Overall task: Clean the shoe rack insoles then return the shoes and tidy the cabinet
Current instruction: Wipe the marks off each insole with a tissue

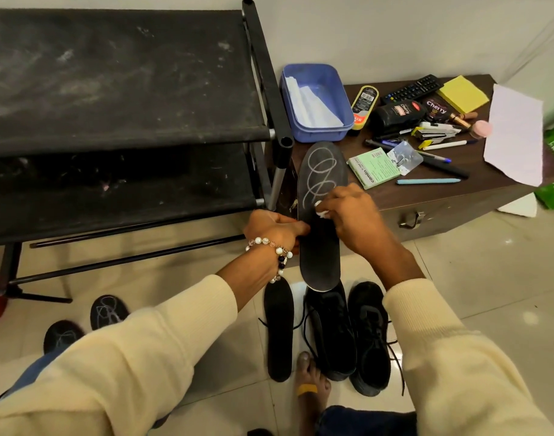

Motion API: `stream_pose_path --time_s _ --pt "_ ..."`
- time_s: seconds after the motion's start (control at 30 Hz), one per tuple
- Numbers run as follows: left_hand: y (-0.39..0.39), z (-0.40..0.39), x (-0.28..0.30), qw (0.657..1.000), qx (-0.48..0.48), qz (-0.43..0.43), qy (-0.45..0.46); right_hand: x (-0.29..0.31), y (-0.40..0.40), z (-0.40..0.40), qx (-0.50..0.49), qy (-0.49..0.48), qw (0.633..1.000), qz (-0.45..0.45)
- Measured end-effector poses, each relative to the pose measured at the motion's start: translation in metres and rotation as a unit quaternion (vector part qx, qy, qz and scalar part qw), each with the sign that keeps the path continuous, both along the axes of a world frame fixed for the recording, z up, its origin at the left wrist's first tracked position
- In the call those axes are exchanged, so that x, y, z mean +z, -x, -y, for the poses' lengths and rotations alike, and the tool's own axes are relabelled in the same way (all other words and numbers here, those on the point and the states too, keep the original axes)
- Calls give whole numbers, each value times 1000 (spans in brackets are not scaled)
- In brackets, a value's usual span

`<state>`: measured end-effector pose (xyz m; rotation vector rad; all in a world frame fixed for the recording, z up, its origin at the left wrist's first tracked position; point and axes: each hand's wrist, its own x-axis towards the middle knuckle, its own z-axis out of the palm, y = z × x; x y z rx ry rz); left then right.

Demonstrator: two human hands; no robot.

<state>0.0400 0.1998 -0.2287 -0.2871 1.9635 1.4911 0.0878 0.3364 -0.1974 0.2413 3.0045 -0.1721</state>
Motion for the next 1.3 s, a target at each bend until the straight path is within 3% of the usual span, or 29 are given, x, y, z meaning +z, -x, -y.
stream_pose_path --time_s 0.1,0.33,0.53,0.83,1.1,1.3 --pt "0 -1 0 1000 -2 -8 2 -3 1 5 -58 -6 998 -11" --pt "1 -1 4 1000 -7 -4 8 -6 6 16 78 39 995 -40" --pt "1 -1 6 1000 1 3 1 -10 8 10 7 12 998 -60" --pt "3 -1 8 1000 -5 18 2 -1 7 8 96 63 993 -28" --pt "2 -2 6 1000 -5 10 8 -11 28 7 29 15 997 -66" --pt "3 -1 7 1000 -4 15 11 5 23 3 115 13 993 18"
